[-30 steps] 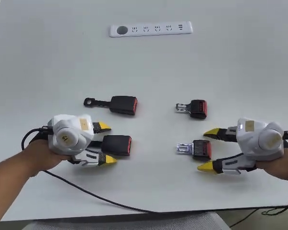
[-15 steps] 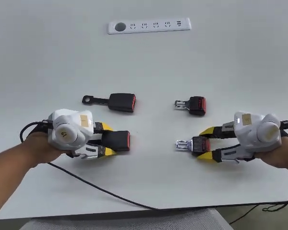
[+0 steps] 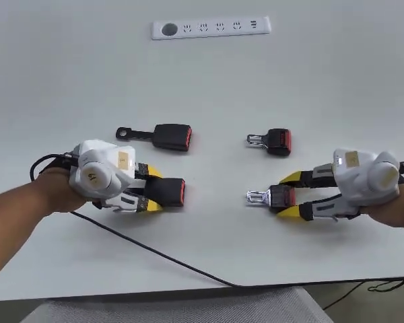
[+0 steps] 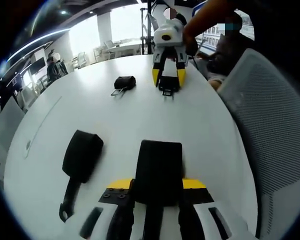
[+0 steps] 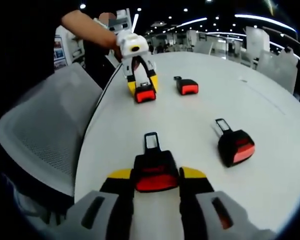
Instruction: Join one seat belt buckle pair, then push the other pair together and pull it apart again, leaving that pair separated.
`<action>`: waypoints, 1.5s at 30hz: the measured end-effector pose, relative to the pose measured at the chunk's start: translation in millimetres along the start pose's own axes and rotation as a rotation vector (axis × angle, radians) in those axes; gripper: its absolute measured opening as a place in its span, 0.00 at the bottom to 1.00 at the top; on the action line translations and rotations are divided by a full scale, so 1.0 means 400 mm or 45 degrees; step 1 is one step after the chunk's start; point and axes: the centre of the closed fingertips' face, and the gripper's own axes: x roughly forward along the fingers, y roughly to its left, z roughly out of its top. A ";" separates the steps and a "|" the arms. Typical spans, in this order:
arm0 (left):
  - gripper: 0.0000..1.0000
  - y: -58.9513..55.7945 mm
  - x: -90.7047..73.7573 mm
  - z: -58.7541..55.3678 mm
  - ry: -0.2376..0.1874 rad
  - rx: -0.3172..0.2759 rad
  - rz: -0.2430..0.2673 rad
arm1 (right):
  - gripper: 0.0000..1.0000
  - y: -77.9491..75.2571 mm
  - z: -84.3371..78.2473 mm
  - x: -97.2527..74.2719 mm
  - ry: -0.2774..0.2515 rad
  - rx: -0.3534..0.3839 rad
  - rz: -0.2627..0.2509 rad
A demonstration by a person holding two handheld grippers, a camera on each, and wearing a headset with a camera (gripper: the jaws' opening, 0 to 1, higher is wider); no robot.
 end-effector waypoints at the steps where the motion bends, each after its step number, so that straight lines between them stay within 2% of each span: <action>1: 0.35 0.000 -0.001 0.002 0.001 0.002 -0.001 | 0.34 0.000 0.000 0.000 -0.004 0.001 0.002; 15: 0.35 0.002 -0.005 0.007 0.004 -0.003 -0.006 | 0.34 0.015 0.047 0.054 -0.049 -0.002 0.014; 22: 0.35 0.006 -0.005 0.002 0.014 0.002 -0.017 | 0.34 0.009 0.076 0.100 -0.065 -0.003 0.019; 27: 0.35 0.006 -0.005 0.003 0.022 0.000 -0.017 | 0.34 0.018 0.111 0.135 -0.098 -0.017 0.044; 37: 0.35 0.008 -0.006 0.000 0.053 0.026 -0.036 | 0.34 0.009 0.156 0.189 -0.102 -0.012 0.070; 45: 0.35 0.014 -0.005 -0.010 0.075 0.039 -0.044 | 0.34 0.004 0.192 0.237 -0.090 -0.007 0.058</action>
